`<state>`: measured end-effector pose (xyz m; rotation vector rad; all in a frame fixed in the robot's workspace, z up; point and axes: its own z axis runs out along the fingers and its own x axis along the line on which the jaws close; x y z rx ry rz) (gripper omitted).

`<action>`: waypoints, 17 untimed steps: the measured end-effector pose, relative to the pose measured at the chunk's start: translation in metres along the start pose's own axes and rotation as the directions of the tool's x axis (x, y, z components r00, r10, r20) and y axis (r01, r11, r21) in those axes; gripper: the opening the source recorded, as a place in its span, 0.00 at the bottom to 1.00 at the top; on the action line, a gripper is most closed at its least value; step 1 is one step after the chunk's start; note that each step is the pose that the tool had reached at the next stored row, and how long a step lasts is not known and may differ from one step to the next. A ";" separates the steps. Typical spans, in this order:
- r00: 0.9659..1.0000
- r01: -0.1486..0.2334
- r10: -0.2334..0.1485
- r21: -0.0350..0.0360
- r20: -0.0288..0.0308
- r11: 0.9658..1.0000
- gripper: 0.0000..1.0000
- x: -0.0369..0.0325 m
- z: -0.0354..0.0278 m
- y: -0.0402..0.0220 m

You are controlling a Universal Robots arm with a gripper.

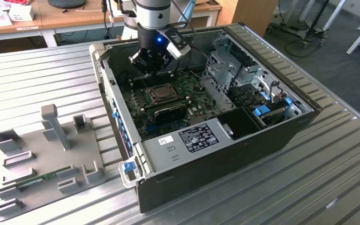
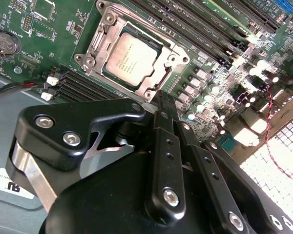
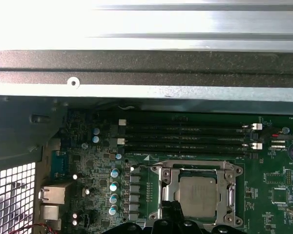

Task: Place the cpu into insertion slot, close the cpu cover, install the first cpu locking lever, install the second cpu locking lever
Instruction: 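Install the first cpu locking lever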

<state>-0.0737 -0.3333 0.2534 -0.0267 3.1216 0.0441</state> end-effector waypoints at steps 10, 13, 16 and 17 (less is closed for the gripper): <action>1.000 0.000 0.000 0.000 0.000 1.000 0.11 0.0030 0.0003 0.0001; 1.000 0.000 0.000 0.000 0.000 1.000 0.11 0.0046 0.0006 0.0001; 1.000 0.000 0.000 0.000 0.000 1.000 0.11 0.0085 0.0007 0.0002; 1.000 0.000 0.000 0.000 0.000 1.000 0.11 0.0105 0.0007 0.0003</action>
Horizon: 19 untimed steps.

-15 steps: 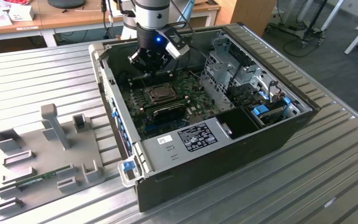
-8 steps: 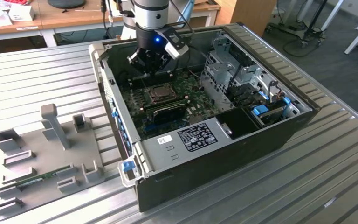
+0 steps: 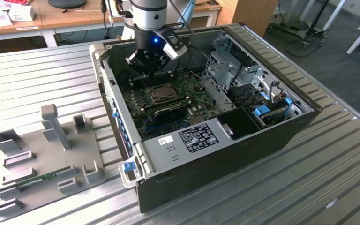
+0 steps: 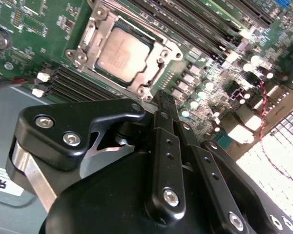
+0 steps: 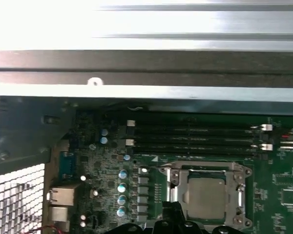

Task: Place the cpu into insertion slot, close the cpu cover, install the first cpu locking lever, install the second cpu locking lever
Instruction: 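Install the first cpu locking lever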

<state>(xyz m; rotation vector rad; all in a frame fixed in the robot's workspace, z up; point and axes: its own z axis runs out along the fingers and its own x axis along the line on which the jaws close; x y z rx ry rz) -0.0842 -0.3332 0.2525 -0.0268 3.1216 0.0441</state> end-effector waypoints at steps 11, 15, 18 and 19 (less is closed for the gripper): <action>1.000 0.000 0.000 0.000 0.000 1.000 0.11 0.0152 0.0002 0.0004; 1.000 0.000 0.000 -0.002 0.002 1.000 0.11 0.0158 0.0001 0.0004; 1.000 0.001 -0.001 -0.011 0.007 1.000 0.11 0.0175 0.0003 0.0004; 1.000 0.002 -0.002 -0.015 0.008 1.000 0.11 0.0185 0.0005 0.0005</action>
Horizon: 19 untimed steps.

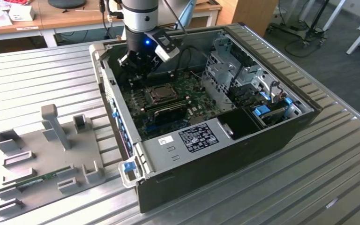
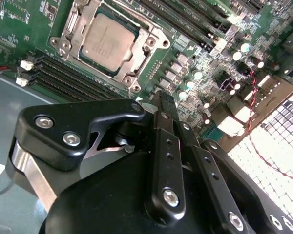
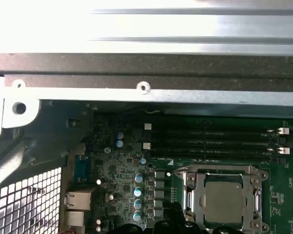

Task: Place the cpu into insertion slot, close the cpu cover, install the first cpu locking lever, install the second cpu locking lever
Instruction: 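Install the first cpu locking lever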

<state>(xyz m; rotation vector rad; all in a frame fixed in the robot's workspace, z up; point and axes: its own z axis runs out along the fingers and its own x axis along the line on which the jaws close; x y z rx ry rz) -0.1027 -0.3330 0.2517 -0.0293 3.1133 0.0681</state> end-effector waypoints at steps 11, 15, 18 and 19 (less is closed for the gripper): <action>1.000 0.000 0.000 -0.044 0.009 0.999 0.11 0.0079 0.0019 0.0001; 1.000 0.000 0.000 -0.046 0.009 0.999 0.11 0.0101 0.0025 0.0003; 1.000 0.000 0.000 -0.054 0.010 0.999 0.11 0.0125 0.0029 0.0007; 1.000 0.000 0.001 -0.058 0.010 0.998 0.11 0.0131 0.0031 0.0007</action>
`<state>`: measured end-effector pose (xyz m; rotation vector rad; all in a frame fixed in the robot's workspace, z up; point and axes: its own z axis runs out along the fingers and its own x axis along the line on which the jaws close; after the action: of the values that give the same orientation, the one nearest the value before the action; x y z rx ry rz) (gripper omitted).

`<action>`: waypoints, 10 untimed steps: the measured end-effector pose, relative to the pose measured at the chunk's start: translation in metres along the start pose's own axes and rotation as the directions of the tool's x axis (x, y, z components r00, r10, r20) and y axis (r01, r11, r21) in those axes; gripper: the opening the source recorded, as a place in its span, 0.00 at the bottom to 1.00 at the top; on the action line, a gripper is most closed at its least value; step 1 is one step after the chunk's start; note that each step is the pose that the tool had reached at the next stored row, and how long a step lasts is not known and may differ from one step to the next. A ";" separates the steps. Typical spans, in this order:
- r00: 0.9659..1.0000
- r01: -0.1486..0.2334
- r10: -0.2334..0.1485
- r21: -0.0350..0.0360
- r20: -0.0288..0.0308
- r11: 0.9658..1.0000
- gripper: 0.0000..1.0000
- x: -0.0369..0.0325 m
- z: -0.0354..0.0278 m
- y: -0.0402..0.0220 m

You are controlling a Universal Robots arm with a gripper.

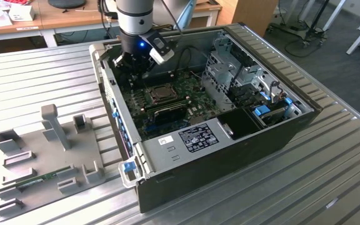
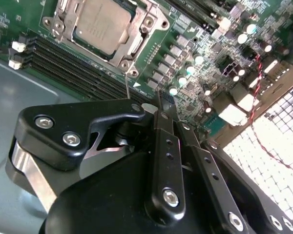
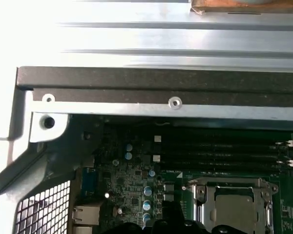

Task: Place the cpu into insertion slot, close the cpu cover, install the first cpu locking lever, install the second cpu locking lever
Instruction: 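Install the first cpu locking lever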

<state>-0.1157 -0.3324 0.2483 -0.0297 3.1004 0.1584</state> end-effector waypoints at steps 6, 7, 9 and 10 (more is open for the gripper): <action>1.000 -0.001 0.001 -0.040 0.003 0.999 0.11 0.0028 0.0006 0.0001; 1.000 -0.001 0.001 -0.043 0.003 0.999 0.11 0.0033 0.0006 0.0001; 1.000 -0.001 0.001 -0.054 0.005 0.999 0.11 0.0038 0.0006 0.0001; 1.000 -0.001 0.002 -0.064 0.006 0.998 0.11 0.0041 0.0006 0.0001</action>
<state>-0.1198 -0.3323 0.2475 -0.0284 3.0883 0.2568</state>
